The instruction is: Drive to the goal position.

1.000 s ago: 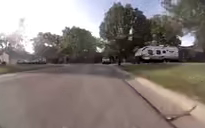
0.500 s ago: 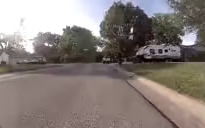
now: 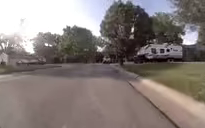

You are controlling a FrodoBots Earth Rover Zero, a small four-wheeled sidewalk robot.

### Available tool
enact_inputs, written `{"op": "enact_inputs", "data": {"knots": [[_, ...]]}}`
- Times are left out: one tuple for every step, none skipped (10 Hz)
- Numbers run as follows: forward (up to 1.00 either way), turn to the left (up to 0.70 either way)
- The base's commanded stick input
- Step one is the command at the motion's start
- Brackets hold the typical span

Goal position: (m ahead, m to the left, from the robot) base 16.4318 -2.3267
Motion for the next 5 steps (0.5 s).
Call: {"op": "enact_inputs", "data": {"knots": [[0.85,0.0],[0.85,0.0],[0.85,0.0],[0.85,0.0],[0.85,0.0]]}}
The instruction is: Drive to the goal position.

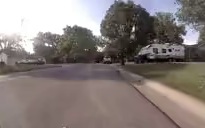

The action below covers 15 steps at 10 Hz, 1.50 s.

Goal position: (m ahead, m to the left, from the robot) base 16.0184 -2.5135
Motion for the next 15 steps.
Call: {"op": "enact_inputs", "data": {"knots": [[0.85,0.0],[0.85,0.0],[0.85,0.0],[0.85,0.0],[0.85,0.0],[0.85,0.0],[0.85,0.0],[0.85,-0.16],[0.85,-0.24],[0.85,-0.17],[0.85,-0.1],[0.85,-0.03],[0.85,0.0],[0.85,0.0],[0.85,0.0]]}}
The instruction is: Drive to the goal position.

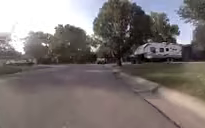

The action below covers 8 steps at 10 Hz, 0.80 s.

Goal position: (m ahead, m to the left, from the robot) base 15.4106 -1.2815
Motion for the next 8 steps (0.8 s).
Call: {"op": "enact_inputs", "data": {"knots": [[0.85,0.0],[0.85,0.0],[0.85,0.0],[0.85,0.0],[0.85,0.0],[0.85,0.0],[0.85,0.0],[0.85,0.0]]}}
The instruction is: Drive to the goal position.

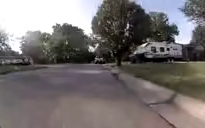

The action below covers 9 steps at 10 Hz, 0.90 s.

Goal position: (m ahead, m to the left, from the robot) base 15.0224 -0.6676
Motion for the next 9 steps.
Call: {"op": "enact_inputs", "data": {"knots": [[0.85,0.0],[0.85,0.0],[0.85,0.0],[0.85,0.0],[0.85,0.0],[0.85,0.0],[0.85,0.0],[0.85,0.0],[0.85,0.0]]}}
